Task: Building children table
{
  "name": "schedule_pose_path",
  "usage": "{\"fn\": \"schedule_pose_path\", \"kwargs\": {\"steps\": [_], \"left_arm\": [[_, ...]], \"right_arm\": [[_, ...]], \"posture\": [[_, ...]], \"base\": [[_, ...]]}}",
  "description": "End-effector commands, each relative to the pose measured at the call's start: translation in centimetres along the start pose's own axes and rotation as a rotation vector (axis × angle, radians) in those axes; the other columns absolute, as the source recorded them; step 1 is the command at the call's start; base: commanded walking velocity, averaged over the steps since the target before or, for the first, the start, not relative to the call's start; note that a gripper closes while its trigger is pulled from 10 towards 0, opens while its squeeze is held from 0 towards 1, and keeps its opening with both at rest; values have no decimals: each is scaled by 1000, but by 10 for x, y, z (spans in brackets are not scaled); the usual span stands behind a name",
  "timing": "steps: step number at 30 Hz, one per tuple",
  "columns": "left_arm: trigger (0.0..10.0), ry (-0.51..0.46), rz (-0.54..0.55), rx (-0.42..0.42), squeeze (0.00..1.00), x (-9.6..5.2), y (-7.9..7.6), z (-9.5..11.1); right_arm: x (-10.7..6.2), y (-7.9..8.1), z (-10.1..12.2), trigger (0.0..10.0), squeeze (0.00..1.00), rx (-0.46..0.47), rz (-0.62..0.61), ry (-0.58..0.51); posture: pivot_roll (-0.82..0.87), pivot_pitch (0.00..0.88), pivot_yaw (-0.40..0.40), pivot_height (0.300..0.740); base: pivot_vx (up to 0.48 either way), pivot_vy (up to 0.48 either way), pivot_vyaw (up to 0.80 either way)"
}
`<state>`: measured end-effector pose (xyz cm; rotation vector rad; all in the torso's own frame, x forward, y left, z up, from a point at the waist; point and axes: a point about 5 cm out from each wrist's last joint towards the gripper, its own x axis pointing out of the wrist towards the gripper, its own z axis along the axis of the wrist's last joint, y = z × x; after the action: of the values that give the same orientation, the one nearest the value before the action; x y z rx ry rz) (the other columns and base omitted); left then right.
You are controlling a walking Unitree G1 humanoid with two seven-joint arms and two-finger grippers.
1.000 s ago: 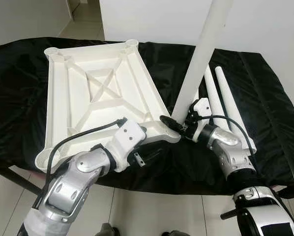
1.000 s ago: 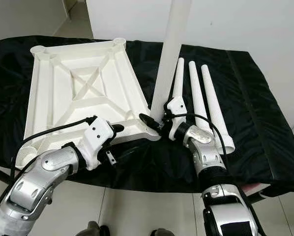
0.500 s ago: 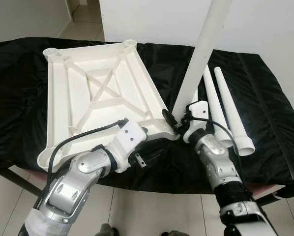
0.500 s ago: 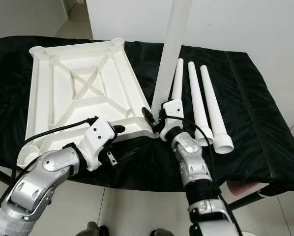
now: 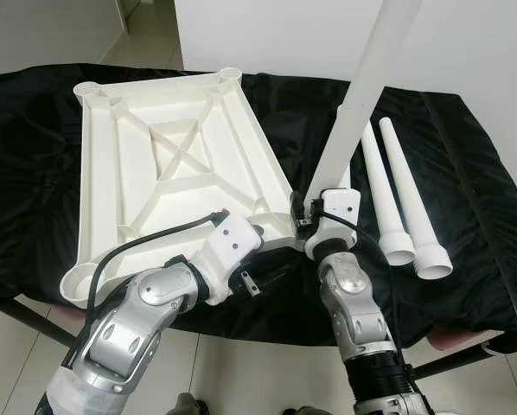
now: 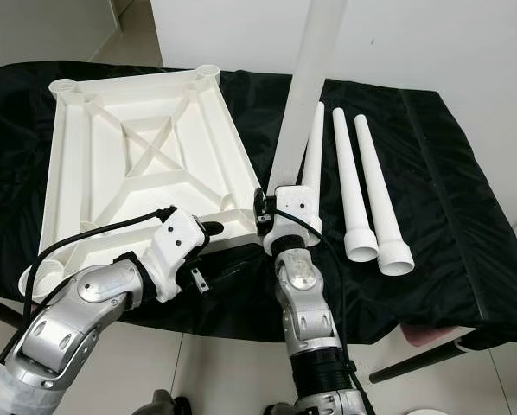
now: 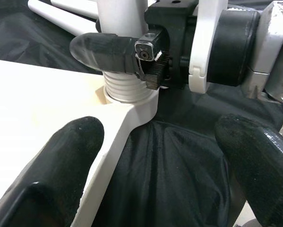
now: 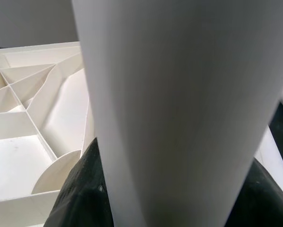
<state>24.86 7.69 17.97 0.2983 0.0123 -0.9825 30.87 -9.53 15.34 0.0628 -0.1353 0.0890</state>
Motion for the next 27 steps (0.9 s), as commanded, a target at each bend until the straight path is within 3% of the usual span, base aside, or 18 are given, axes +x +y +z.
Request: {"fn": "schedule_pose_path", "kwargs": {"steps": [1,6,7,15,16,24,26,27], "left_arm": [[10000,-7,-20,4,0,0,-1,0],[10000,-6,-20,7,0,-1,1,0],[10000,-8,-19,8,0,-1,1,1],[10000,-8,-18,8,0,0,1,1],[10000,-9,-23,8,0,0,1,1],[10000,-8,-23,12,0,0,2,2],[10000,-3,-24,16,0,-1,3,1],[10000,-3,-24,16,0,-1,3,1]], "right_arm": [[-10,-6,-28,10000,0,16,-46,144],[-9,-7,-23,10000,0,0,-50,125],[-8,-9,-15,10000,1000,25,-10,73],[-4,-21,-7,10000,1000,23,128,30],[-3,-22,-9,10000,0,19,227,47],[-2,-28,-11,10000,0,4,343,71],[2,-35,-8,10000,0,-43,456,43],[2,-35,-8,10000,0,-43,456,43]], "posture": [[-100,106,17,740],[-102,108,20,740],[-102,110,21,740],[-106,117,30,740],[-106,116,34,740],[-106,119,38,740],[-105,118,43,740],[-105,118,43,740]], "base": [[0,0,0],[0,0,0],[0,0,0],[0,0,0],[0,0,0],[0,0,0],[0,0,0],[0,0,0]]}}
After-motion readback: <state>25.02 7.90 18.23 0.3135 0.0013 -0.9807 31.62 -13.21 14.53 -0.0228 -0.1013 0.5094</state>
